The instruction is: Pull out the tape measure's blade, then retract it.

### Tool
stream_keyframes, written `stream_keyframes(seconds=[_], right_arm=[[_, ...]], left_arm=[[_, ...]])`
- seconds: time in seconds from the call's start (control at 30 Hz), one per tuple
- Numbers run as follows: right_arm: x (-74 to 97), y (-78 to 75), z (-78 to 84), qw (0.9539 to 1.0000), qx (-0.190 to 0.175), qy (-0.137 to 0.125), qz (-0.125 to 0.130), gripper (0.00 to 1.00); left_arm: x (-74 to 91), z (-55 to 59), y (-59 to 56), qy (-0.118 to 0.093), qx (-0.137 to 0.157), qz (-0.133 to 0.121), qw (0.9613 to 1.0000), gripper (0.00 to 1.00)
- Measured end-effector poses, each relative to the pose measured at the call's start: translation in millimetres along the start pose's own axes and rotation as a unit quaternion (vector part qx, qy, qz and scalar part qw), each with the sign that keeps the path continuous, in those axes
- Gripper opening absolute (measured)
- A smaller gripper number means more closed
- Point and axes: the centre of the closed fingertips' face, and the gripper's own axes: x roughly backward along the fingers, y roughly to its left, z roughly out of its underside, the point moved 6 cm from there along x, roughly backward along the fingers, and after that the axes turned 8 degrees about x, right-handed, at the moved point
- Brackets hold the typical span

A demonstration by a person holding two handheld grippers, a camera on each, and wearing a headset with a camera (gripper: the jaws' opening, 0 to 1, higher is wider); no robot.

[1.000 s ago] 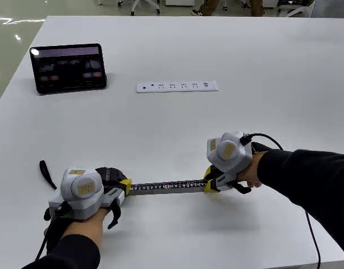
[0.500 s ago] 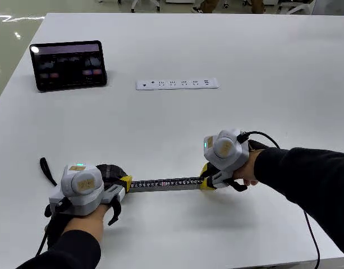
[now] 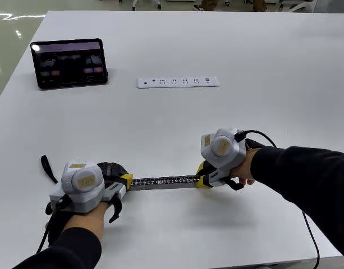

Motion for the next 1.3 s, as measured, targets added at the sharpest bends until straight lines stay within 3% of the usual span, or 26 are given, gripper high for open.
stream_keyframes(seconds=[1.3], right_arm=[[-10.0,-0.6,-20.2,0.9999,0.005,-0.015,0.002,0.11]], left_arm=[[1.5,-0.4,0.6,0.004,0.008,0.002,1.0000,0.59]])
